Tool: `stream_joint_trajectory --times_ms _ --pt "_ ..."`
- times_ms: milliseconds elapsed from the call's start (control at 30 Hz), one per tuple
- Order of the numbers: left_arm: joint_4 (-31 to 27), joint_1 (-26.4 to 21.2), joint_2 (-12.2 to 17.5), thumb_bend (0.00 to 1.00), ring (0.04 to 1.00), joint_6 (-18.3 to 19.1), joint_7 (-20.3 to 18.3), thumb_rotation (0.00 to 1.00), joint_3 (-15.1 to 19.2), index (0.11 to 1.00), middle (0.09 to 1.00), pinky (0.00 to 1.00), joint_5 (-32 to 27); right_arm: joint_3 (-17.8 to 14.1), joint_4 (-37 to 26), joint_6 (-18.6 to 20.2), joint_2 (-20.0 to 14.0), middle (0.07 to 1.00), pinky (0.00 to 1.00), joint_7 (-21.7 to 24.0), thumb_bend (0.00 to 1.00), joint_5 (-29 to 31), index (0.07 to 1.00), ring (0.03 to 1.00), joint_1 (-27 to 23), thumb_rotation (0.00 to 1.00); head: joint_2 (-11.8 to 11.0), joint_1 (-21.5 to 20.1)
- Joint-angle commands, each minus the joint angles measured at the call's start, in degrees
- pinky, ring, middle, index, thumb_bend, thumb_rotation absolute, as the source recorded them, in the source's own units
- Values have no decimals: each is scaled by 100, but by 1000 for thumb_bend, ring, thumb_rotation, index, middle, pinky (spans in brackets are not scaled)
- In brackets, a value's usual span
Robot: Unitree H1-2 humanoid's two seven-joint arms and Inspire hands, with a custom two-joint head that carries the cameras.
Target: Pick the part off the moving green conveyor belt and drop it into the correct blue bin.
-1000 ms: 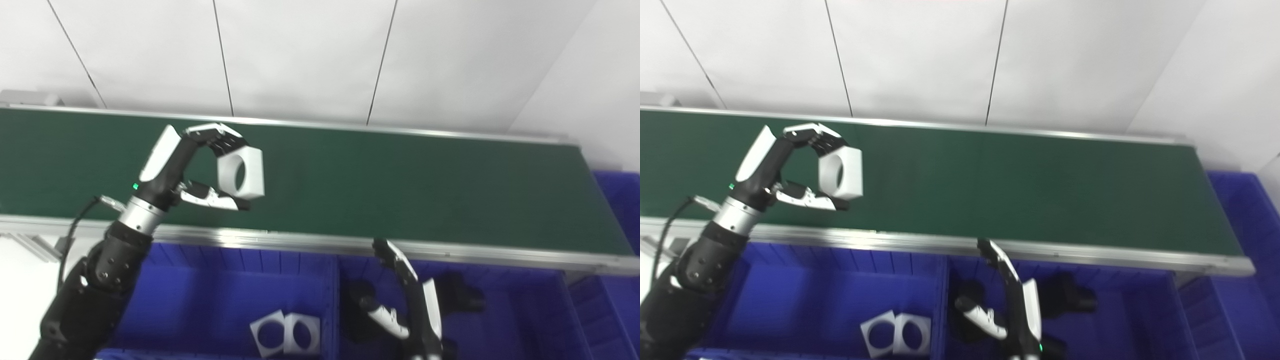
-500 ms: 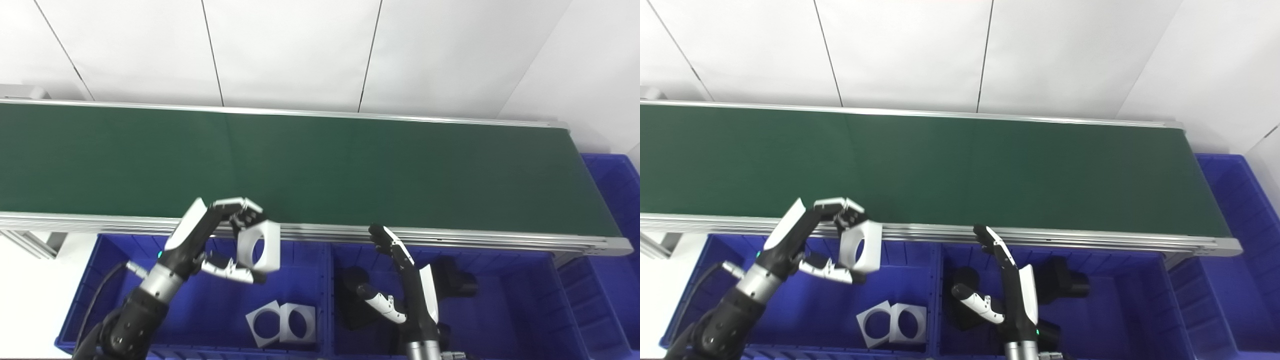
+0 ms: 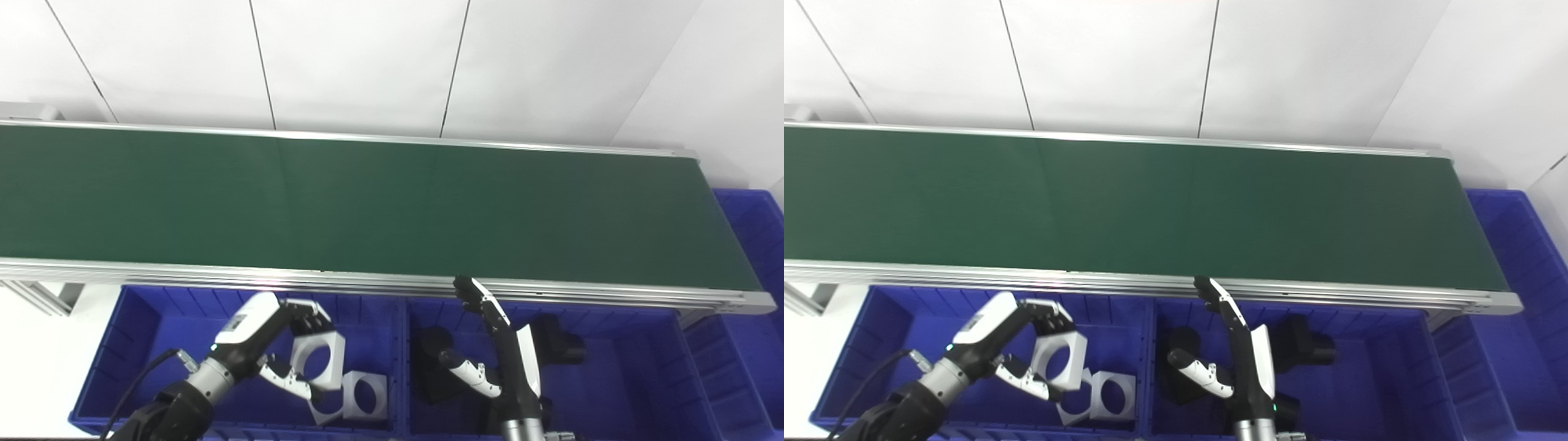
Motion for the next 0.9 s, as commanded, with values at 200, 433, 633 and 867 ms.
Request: stream_joint_trajectory --times_ms 200,433,633,867 --pt "-380 -273 15 668 736 1166 -595 242 -309 819 803 621 707 -89 -213 -294 63 831 792 112 848 -31 843 823 -6 796 26 -4" --pt "-489 -185 -24 813 867 983 -719 477 -90 914 912 770 -230 -149 -240 -296 112 832 800 220 863 75 843 828 30 785 16 -2" --pt "-679 290 -484 851 884 34 -447 596 526 930 915 823 -2024 -272 -267 -289 120 835 786 491 872 -1 847 819 87 804 11 -19" --pt "-728 814 -1153 832 864 -938 -92 580 669 916 894 823 -2822 -471 -415 -160 204 842 776 982 883 131 850 821 233 767 41 -4"
